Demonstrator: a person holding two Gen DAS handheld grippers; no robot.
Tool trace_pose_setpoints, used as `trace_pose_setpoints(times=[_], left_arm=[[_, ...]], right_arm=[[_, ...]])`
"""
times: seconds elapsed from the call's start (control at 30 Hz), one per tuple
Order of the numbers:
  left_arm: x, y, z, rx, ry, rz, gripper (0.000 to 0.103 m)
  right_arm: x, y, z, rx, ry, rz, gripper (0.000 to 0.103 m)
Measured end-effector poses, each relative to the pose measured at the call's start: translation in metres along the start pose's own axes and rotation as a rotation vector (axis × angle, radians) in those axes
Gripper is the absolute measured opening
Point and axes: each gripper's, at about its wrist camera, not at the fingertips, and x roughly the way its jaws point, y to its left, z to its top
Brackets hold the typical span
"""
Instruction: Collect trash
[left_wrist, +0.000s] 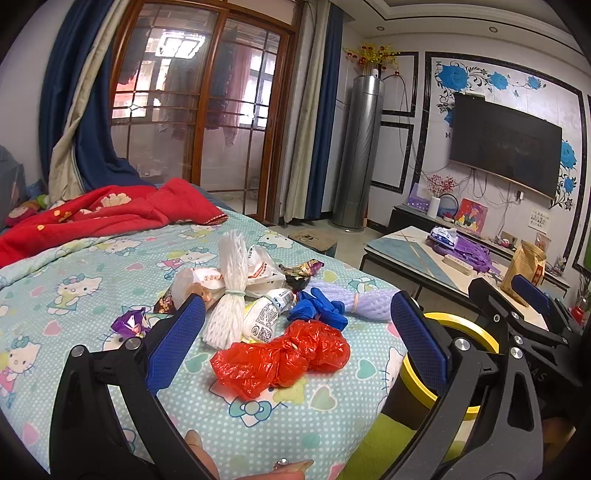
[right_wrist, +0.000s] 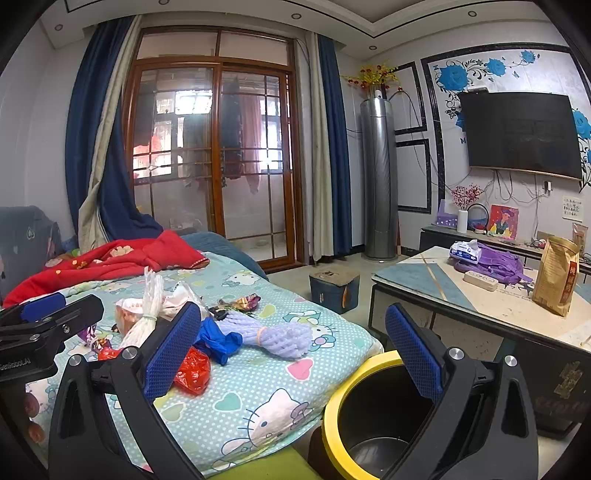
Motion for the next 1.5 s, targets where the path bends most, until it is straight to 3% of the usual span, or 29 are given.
trace_pose_setpoints(times=[1.1, 1.5], left_arm=[[-0.003, 0.000, -0.003, -0.001, -0.002, 0.004, 0.092], [-0.002, 0.018, 0.003, -0.045, -0.002, 0.039, 0.092]], right_arm=[[0.007, 0.000, -0.008, -0.003, 0.012, -0.002, 0.097], [0.013, 0.027, -0.008, -0.105, 0.055, 0.115, 0.097]])
